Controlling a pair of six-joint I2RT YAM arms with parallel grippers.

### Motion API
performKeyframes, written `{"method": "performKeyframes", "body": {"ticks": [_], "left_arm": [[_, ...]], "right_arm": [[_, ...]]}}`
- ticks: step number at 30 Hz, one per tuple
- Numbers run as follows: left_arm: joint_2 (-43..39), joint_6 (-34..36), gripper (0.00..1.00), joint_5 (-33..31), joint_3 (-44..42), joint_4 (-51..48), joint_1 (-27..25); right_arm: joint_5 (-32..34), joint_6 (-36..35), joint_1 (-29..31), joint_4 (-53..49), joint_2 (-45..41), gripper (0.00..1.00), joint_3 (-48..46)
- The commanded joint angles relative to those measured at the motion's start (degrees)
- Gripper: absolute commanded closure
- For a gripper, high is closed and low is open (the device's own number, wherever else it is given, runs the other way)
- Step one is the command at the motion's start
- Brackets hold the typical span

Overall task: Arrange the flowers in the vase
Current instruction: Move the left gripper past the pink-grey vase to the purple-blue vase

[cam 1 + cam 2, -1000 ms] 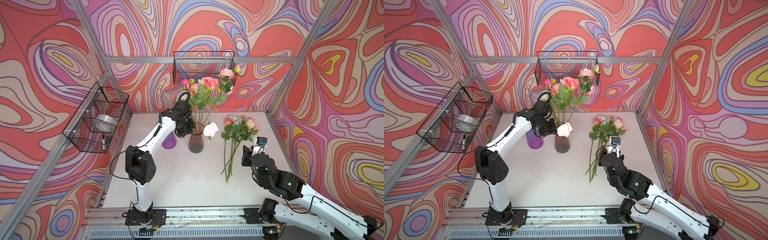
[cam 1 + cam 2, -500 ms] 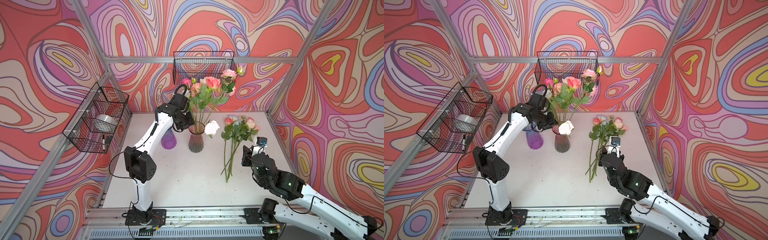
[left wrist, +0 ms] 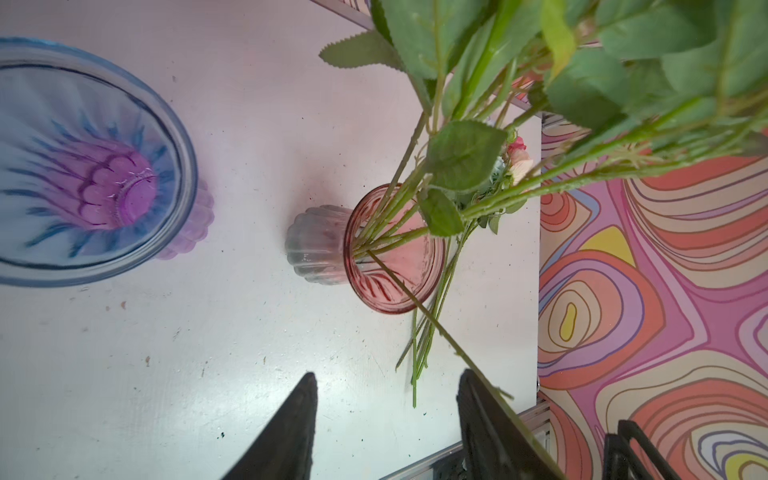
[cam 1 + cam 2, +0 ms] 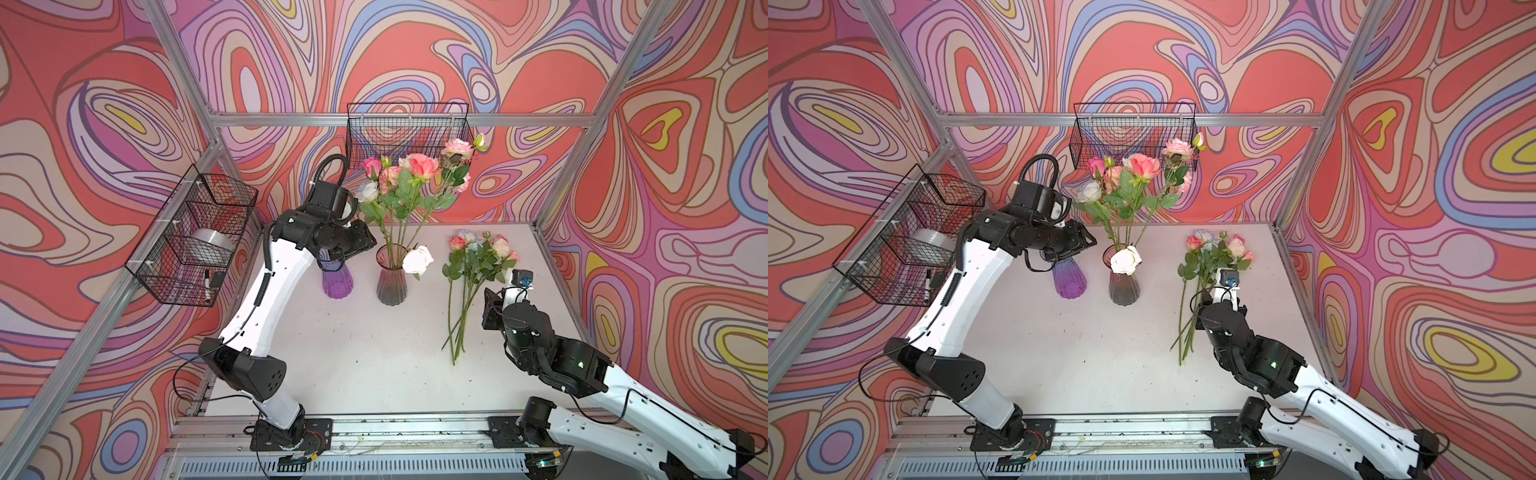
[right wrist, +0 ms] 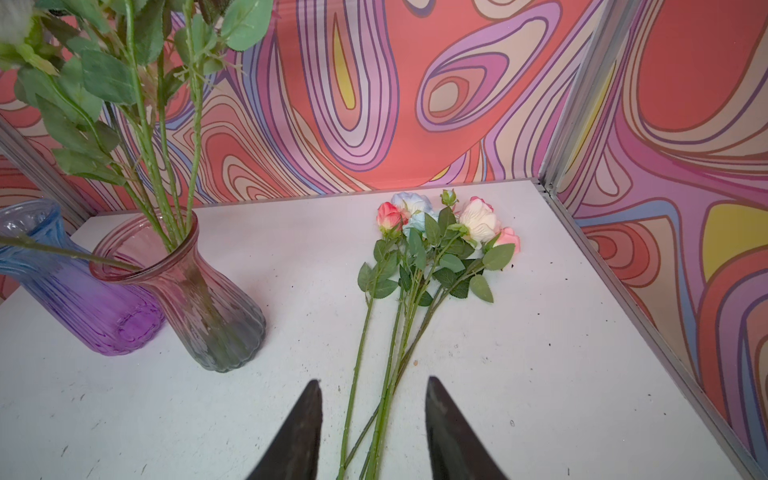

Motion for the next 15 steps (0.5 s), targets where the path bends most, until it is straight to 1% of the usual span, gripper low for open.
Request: {"method": "performKeyframes", "body": {"ticks": [1,3,4,7,9,11,13,15], "left_arm": [[-5.2,3.0,0.48,-1.5,-3.6,-4.5,5.0],[-7.6,3.3,0.51,1.0,-5.8,-4.0,11.0],[-8.3,3.7,0.51,1.1,-6.7,-3.8,13.4],[-7.4,5.4,0.5,1.8,-7.4,-3.7,17.8],[-5.5,6.5,0.5,-1.4,-6.7,-4.3,19.2],[-3.8,7.6,0.49,-3.0,-6.3,-3.8,19.8],[-1.2,8.9,0.49,-3.2,-4.2,-4.6,20.5],[1.2,10.1,0.49,-6.7,-2.3,-6.1,20.5]], "right_arm": [[-0.8,-0.8,0.3,-0.9,0.1,0.58,2.0],[-1.1,-1.1,0.3,-0.8,0.2,0.57,2.1],[-1.1,-1.2,0.3,-0.7,0.4,0.57,2.1],[-1.4,-1.1,0.3,-0.8,1.3,0.57,2.3],[-1.7,-0.8,0.3,-0.4,1.8,0.57,2.3],[-2.1,-0.4,0.3,-0.4,2.0,0.57,2.3],[-2.2,0.0,0.2,-0.9,1.8,0.56,2.3],[-1.9,0.1,0.3,-1.2,1.2,0.56,2.1]]}}
